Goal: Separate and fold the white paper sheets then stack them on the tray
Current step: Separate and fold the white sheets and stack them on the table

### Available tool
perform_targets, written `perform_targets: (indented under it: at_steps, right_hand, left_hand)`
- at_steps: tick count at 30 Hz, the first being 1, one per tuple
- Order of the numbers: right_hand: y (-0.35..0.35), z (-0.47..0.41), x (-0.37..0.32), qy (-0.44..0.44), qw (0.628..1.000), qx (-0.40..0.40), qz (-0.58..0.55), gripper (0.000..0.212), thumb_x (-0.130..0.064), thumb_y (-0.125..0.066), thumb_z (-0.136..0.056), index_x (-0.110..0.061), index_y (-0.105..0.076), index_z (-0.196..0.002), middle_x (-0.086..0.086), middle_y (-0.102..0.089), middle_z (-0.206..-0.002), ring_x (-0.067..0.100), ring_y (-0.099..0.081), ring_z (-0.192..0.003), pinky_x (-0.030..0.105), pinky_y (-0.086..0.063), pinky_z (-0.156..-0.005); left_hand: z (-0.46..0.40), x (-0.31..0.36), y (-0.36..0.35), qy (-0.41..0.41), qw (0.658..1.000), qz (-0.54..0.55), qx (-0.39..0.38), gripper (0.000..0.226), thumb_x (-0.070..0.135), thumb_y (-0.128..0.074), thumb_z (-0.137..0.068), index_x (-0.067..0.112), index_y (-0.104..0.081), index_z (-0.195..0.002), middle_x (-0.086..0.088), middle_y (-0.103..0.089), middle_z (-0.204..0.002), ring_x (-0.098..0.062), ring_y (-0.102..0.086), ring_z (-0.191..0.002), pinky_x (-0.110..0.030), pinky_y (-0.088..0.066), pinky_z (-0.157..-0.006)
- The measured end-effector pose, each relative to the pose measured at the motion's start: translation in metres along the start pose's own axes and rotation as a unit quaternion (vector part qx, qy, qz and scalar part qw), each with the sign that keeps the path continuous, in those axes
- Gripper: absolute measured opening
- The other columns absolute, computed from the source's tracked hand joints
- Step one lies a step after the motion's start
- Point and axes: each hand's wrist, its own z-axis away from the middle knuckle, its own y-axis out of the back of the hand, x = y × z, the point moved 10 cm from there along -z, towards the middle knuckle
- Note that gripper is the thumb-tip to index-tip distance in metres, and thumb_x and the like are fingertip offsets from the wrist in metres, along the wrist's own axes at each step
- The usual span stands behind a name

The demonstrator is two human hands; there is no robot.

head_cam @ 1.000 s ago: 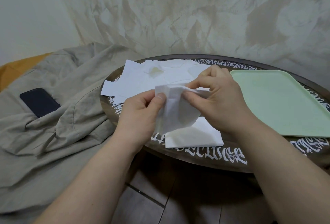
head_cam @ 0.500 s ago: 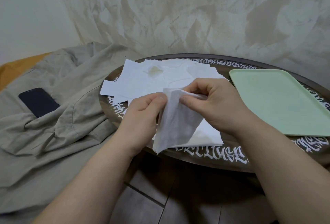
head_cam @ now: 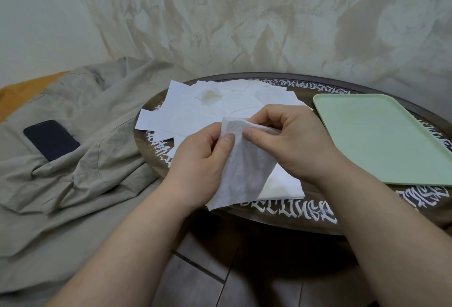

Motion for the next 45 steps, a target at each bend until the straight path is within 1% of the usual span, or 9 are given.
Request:
perform_targets:
  at_steps: [9,12,15,18,22,26,33,39,45]
  right_hand:
    - [0.000,0.001,-0.002,-0.005,1.000,0.028,0.010,0.006,-0.018,-0.074,-0.081,-0.022,-0.070,-0.079,-0.010,-0.069,-0.080,0.005,-0.062,-0.077,0.028,-0.050,-0.072]
    - [0.000,0.000,0.008,-0.051,0.997,0.042,-0.047,0.042,-0.023,-0.078,-0.079,-0.031,-0.061,-0.116,-0.016,-0.061,-0.112,-0.005,-0.057,-0.099,0.024,-0.050,-0.087]
    - [-0.023,0.003,0.032,-0.147,0.971,-0.048,-0.180,0.064,-0.024,-0.083,-0.074,-0.026,-0.052,-0.129,-0.005,-0.067,-0.113,0.003,-0.067,-0.096,0.031,-0.054,-0.091]
    - [-0.041,0.012,0.045,-0.183,0.967,-0.129,-0.124,0.034,-0.016,-0.077,-0.080,-0.016,-0.065,-0.113,0.000,-0.074,-0.104,0.016,-0.071,-0.093,0.043,-0.054,-0.092]
    - [-0.030,0.006,0.040,-0.149,0.983,-0.057,-0.094,0.015,-0.009,-0.072,-0.082,-0.013,-0.071,-0.096,0.003,-0.075,-0.095,0.022,-0.071,-0.090,0.045,-0.055,-0.088]
    - [-0.028,0.006,0.044,-0.140,0.982,-0.023,-0.123,0.020,0.000,-0.069,-0.080,-0.011,-0.071,-0.097,0.006,-0.075,-0.096,0.024,-0.070,-0.095,0.043,-0.055,-0.090]
    - [-0.050,0.020,0.066,-0.186,0.976,-0.095,-0.061,0.029,-0.005,-0.072,-0.077,-0.015,-0.071,-0.104,0.002,-0.074,-0.098,0.018,-0.069,-0.095,0.040,-0.053,-0.092]
    - [-0.033,0.018,0.068,-0.196,0.973,-0.120,-0.014,0.018,-0.010,-0.074,-0.078,-0.010,-0.071,-0.096,0.005,-0.074,-0.093,0.017,-0.071,-0.083,0.031,-0.056,-0.079]
    - [0.001,0.014,0.075,-0.255,0.935,-0.016,-0.247,0.010,-0.007,-0.071,-0.082,-0.011,-0.067,-0.090,0.005,-0.075,-0.085,0.018,-0.070,-0.073,0.027,-0.056,-0.062]
  left_hand:
    - [-0.001,-0.001,-0.003,-0.010,1.000,0.004,0.027,0.036,0.039,-0.039,-0.092,0.021,-0.069,-0.102,0.000,-0.074,-0.095,-0.022,-0.068,-0.095,-0.052,-0.052,-0.085]
    - [-0.002,-0.011,0.002,0.032,0.994,0.089,0.058,0.032,0.036,-0.042,-0.094,0.023,-0.070,-0.103,0.000,-0.075,-0.102,-0.024,-0.069,-0.101,-0.052,-0.052,-0.093]
    - [0.000,-0.021,0.009,0.082,0.967,0.218,0.107,0.029,0.026,-0.045,-0.101,0.022,-0.072,-0.094,-0.007,-0.075,-0.103,-0.031,-0.068,-0.105,-0.054,-0.051,-0.097]
    - [-0.001,-0.024,0.012,0.099,0.940,0.298,0.130,0.028,0.015,-0.040,-0.105,0.016,-0.067,-0.098,-0.002,-0.075,-0.097,-0.019,-0.070,-0.096,-0.039,-0.057,-0.087]
    - [-0.006,-0.019,0.009,0.067,0.964,0.237,0.103,0.025,0.005,-0.041,-0.102,0.016,-0.062,-0.109,-0.002,-0.073,-0.104,-0.015,-0.069,-0.097,-0.034,-0.056,-0.084]
    - [-0.009,-0.021,0.004,0.049,0.976,0.192,0.093,0.025,0.015,-0.049,-0.084,0.016,-0.061,-0.105,-0.006,-0.070,-0.105,-0.021,-0.066,-0.099,-0.044,-0.051,-0.092]
    - [0.000,-0.043,-0.017,0.129,0.973,0.178,0.062,0.025,0.024,-0.051,-0.076,0.018,-0.059,-0.099,-0.015,-0.069,-0.109,-0.036,-0.064,-0.108,-0.058,-0.048,-0.097]
    - [-0.007,-0.041,-0.002,0.114,0.953,0.264,0.098,0.013,0.003,-0.050,-0.098,0.013,-0.056,-0.094,-0.004,-0.066,-0.093,-0.015,-0.065,-0.082,-0.034,-0.053,-0.077]
    - [-0.005,-0.061,0.017,0.172,0.937,0.256,0.163,0.011,0.009,-0.062,-0.093,0.016,-0.059,-0.085,0.001,-0.063,-0.083,-0.009,-0.057,-0.067,-0.020,-0.049,-0.057]
